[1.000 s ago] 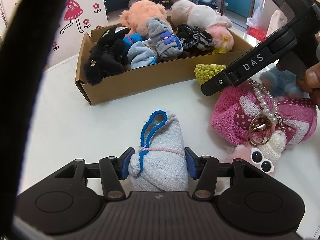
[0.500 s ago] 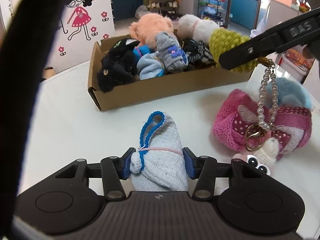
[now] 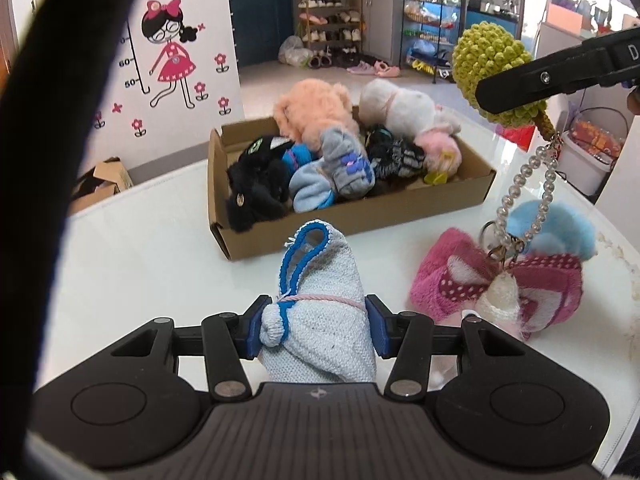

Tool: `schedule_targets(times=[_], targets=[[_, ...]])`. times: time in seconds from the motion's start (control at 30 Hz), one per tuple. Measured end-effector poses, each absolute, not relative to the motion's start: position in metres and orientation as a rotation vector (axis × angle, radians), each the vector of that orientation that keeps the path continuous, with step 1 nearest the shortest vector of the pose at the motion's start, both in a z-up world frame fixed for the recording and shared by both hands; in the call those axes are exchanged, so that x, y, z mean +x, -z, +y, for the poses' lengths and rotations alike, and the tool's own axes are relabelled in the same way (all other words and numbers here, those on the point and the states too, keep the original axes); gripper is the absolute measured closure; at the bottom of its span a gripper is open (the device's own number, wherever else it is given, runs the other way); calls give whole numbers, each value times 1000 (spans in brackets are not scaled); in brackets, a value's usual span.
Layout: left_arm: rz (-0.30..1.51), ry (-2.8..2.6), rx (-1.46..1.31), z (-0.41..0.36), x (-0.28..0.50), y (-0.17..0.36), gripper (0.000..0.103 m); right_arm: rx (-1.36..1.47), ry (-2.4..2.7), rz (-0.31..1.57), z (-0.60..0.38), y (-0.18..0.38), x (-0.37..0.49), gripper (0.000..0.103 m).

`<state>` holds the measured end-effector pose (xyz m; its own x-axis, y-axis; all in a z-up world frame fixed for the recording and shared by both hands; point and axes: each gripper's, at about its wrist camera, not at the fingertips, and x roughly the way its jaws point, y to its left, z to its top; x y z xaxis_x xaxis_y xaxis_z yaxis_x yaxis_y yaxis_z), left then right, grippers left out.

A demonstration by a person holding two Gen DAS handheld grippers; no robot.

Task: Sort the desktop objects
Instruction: 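Hold the white knit sock with the left gripper while the right lifts the yellow-green plush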

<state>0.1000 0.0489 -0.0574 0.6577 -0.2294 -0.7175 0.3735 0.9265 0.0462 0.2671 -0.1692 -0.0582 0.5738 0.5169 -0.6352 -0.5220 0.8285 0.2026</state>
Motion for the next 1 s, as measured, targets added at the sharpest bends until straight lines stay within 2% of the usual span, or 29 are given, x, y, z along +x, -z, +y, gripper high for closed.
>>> schedule_targets(times=[0.7,0.83,1.0], targets=[[750,348,181,42,91,32,56,41,-621,562,-195,-12,239,32],[760,344,185,42,92,36,56,41,-638,539,-195,-11,232,32],[772,343,164,43,93,40,56,-16,-621,627,-178,28,245,32]])
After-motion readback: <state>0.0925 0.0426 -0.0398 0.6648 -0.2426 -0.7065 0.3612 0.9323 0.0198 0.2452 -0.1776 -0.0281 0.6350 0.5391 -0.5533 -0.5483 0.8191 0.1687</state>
